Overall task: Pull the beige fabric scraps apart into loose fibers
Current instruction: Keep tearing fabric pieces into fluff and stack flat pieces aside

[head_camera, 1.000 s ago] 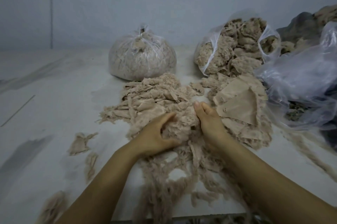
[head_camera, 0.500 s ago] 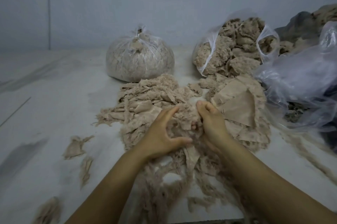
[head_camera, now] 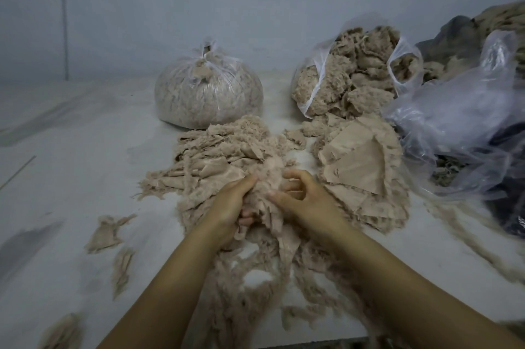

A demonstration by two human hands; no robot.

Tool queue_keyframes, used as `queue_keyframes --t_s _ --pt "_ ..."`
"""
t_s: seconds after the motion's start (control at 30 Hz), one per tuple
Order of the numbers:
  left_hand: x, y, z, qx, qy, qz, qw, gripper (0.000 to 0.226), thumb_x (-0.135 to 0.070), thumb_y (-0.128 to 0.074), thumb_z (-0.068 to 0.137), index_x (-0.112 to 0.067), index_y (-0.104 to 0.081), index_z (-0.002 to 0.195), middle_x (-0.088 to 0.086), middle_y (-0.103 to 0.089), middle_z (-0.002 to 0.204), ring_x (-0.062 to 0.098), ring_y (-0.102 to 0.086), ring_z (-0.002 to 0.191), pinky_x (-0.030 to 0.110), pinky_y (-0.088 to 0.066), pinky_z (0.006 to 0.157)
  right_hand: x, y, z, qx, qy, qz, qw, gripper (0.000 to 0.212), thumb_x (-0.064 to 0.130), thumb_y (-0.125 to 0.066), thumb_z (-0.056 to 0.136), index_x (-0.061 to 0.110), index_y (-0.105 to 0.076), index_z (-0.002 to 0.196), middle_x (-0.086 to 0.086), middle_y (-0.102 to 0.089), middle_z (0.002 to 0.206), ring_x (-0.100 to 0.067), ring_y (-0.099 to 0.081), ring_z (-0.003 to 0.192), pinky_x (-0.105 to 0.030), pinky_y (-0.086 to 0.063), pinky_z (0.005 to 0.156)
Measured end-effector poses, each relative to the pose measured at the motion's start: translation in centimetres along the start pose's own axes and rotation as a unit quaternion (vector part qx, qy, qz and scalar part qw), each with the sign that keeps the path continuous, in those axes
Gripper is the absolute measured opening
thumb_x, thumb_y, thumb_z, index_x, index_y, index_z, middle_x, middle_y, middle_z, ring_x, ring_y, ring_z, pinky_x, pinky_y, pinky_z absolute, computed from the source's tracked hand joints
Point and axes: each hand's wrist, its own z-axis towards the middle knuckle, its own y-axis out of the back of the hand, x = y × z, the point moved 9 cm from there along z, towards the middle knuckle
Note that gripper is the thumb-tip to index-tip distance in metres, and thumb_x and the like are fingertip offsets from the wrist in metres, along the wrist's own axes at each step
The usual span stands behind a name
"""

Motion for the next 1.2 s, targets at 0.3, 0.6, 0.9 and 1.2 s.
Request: queue_keyframes --t_s 0.3,0.6,0.9,1.2 --pt "-1.4 0.9 -0.7 -0.037 -0.081 0.133 0.987 0.028 -0.025 -0.062 0.089 -0.017 -0.070 0.063 0.002 -0.071 0.068 0.014 -0.065 0.062 0.027 -0.054 0.061 -0.6 1.5 0.7 -0.137 -0.017 0.117 0.983 0.034 0.021 -0.041 0.102 0.012 -0.050 0.070 0.004 -0.051 0.053 -0.007 -0.045 0.042 -0.025 -0.041 0.046" --pt "-1.7 -0.2 -1.0 -0.051 -0.106 0.110 0.987 0.047 -0.015 -0.044 0.099 -0.018 -0.059 0.055 -0.007 -0.053 0.041 0.000 -0.046 0.033 0.009 -0.033 0.034 -1.0 -0.4 0.3 -0.097 -0.051 0.085 0.990 0.019 0.027 -0.070 0.086 0.024 -0.059 0.101 -0.006 -0.070 0.093 -0.019 -0.068 0.080 -0.033 -0.057 0.074" --pt "-1.4 1.0 -1.2 -0.133 -0.120 0.127 0.976 0.032 -0.031 -0.058 0.092 0.001 -0.066 0.093 0.021 -0.070 0.089 0.036 -0.066 0.086 0.051 -0.051 0.083 -1.5 1.3 0.6 -0.188 -0.011 0.100 0.977 0.020 0.022 -0.042 0.101 0.013 -0.053 0.087 -0.004 -0.057 0.066 -0.015 -0.053 0.057 -0.028 -0.047 0.056" --pt "-0.9 0.0 -0.7 -0.053 -0.078 0.095 0.991 0.036 -0.033 -0.050 0.096 -0.015 -0.072 0.074 0.002 -0.069 0.060 0.011 -0.066 0.052 0.018 -0.050 0.049 -1.2 -0.3 0.4 -0.030 -0.020 0.095 0.995 0.056 0.063 -0.063 0.077 0.023 -0.054 0.115 0.007 -0.061 0.100 -0.002 -0.063 0.080 -0.016 -0.051 0.065"
